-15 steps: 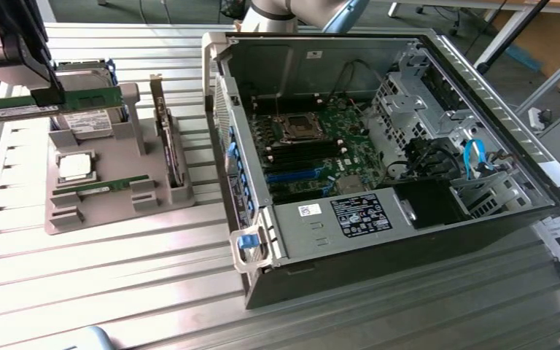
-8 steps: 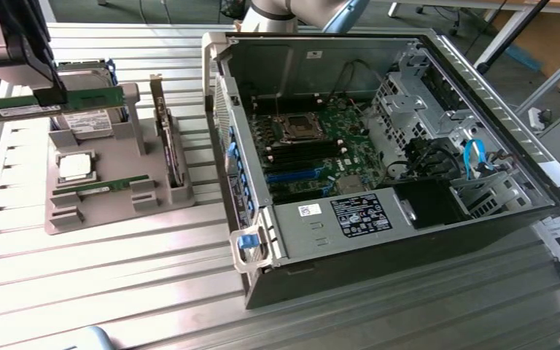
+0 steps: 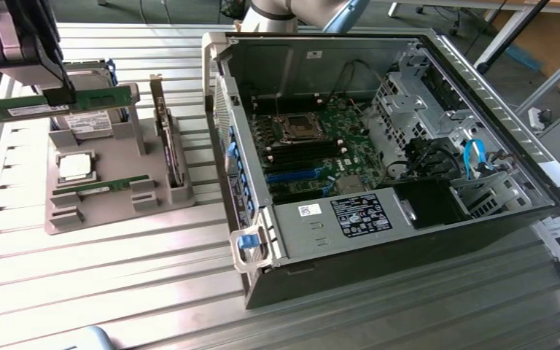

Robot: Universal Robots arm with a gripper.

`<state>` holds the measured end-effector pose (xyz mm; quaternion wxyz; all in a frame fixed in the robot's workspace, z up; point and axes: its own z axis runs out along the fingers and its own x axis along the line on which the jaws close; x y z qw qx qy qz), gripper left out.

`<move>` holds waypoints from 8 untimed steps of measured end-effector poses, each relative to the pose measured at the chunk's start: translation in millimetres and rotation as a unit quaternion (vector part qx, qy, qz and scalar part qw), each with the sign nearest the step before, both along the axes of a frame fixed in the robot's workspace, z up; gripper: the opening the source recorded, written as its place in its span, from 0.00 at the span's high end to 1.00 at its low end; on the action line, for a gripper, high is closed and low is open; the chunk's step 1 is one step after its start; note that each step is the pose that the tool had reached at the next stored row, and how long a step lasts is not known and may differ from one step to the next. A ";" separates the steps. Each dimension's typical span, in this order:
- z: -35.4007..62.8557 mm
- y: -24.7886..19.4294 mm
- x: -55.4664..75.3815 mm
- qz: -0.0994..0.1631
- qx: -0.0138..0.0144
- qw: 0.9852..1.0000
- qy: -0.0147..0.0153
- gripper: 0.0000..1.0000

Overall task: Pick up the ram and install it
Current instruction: 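Pick up the ram and move it above insertion slot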

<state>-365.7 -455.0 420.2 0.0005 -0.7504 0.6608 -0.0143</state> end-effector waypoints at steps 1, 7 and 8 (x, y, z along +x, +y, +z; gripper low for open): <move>0.0 0.0 1.2 0.000 0.000 1.000 0.000 0.87; 0.0 0.0 8.2 0.000 0.000 1.000 0.000 0.87; 0.0 0.0 9.7 0.000 0.000 1.000 0.000 0.87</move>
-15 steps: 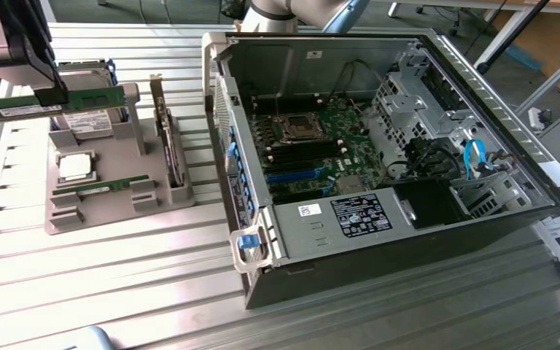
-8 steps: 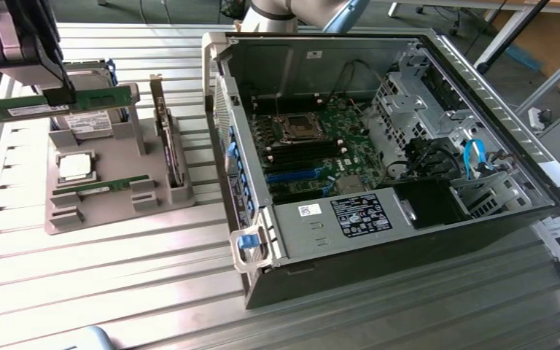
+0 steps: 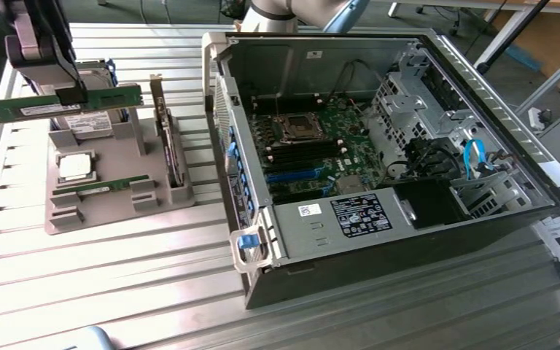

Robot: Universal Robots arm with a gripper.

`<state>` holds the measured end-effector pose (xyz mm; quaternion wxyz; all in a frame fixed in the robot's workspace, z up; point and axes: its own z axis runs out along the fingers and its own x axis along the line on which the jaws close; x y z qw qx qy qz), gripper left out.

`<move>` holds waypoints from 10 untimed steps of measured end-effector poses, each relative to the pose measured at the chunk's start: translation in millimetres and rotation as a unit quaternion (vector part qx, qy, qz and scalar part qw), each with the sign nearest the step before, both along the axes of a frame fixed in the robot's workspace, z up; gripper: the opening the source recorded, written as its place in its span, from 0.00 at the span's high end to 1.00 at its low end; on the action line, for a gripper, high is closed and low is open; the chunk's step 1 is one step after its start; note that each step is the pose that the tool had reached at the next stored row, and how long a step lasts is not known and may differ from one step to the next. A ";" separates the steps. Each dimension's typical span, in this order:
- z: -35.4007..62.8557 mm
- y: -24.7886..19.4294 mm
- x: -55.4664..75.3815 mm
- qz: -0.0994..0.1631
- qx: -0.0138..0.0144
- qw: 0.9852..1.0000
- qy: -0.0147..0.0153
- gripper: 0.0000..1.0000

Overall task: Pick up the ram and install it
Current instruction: 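Pick up the ram and move it above insertion slot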

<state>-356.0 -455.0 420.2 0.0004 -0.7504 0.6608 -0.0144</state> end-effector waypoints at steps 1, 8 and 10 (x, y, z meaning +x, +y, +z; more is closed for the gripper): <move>0.0 0.0 1.2 0.000 0.000 1.000 0.000 0.87; 0.0 0.0 9.2 0.000 0.000 1.000 0.000 0.87; 0.0 0.0 11.6 0.000 0.000 1.000 0.000 0.87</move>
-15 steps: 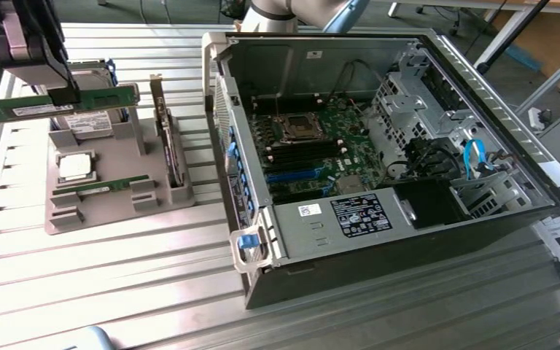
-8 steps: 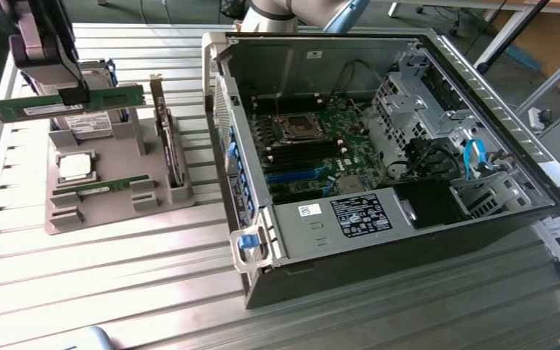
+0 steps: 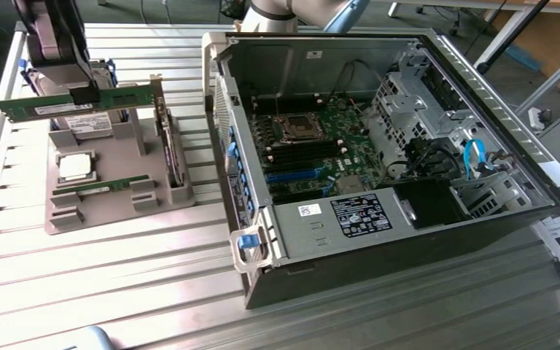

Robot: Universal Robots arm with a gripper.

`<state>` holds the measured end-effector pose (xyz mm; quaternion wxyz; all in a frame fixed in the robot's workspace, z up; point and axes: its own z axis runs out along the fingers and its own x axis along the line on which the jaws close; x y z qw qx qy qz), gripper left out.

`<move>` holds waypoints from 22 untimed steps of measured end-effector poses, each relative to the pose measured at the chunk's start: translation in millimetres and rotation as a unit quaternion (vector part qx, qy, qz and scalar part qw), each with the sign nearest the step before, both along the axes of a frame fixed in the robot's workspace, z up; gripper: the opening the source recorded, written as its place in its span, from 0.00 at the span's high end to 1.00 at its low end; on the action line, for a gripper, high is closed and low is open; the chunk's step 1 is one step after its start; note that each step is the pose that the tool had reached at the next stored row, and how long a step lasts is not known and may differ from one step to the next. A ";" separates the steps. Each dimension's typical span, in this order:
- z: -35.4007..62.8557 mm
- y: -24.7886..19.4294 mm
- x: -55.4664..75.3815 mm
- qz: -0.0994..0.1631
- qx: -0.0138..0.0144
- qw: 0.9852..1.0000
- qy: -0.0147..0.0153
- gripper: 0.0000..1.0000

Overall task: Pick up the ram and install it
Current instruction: 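Pick up the ram and move it above insertion slot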

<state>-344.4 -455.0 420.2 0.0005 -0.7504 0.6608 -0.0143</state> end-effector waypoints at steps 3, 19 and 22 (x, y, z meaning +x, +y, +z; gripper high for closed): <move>0.0 0.0 3.4 0.000 0.000 1.000 0.000 0.87; -0.1 0.0 20.1 0.000 0.000 1.000 0.000 0.87; 0.0 0.0 23.5 0.000 0.000 1.000 0.000 0.87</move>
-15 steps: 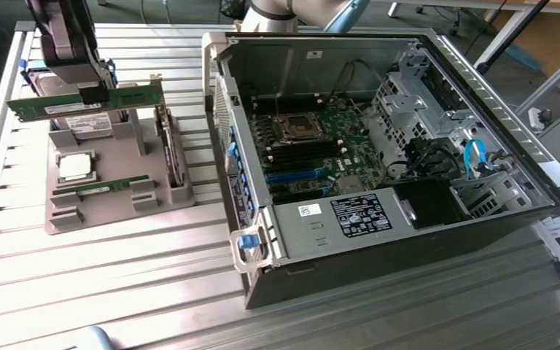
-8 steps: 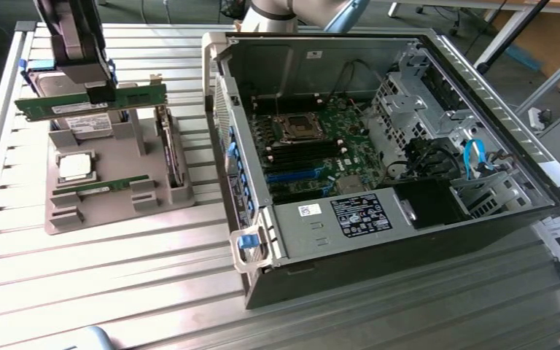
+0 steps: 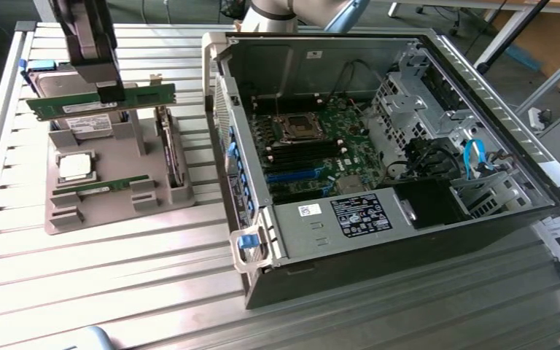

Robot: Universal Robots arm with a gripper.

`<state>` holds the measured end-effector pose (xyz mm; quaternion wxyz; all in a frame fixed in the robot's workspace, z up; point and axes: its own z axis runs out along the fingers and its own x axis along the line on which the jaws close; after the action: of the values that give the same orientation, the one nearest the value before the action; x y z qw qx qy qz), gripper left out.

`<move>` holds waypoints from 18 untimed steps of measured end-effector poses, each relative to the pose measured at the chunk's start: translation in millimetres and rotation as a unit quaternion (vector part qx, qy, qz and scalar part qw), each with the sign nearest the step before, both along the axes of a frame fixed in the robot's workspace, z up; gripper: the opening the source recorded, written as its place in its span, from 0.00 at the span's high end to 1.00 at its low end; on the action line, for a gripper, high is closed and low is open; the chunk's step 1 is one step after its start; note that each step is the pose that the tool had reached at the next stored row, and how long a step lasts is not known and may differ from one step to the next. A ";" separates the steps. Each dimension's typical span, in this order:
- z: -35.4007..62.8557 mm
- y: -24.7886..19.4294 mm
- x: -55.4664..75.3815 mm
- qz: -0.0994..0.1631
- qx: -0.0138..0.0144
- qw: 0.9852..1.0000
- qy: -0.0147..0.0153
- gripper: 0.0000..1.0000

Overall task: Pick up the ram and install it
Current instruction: 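Pick up the ram and move it above insertion slot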

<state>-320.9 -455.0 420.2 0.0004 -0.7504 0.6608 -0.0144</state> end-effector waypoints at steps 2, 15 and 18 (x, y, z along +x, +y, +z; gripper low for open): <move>0.0 0.0 1.6 0.000 0.000 1.000 0.000 0.87; 0.0 0.0 13.3 0.000 0.000 1.000 0.000 0.87; 0.0 0.0 16.2 0.000 0.000 1.000 0.000 0.87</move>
<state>-304.8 -455.0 420.2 0.0004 -0.7504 0.6608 -0.0145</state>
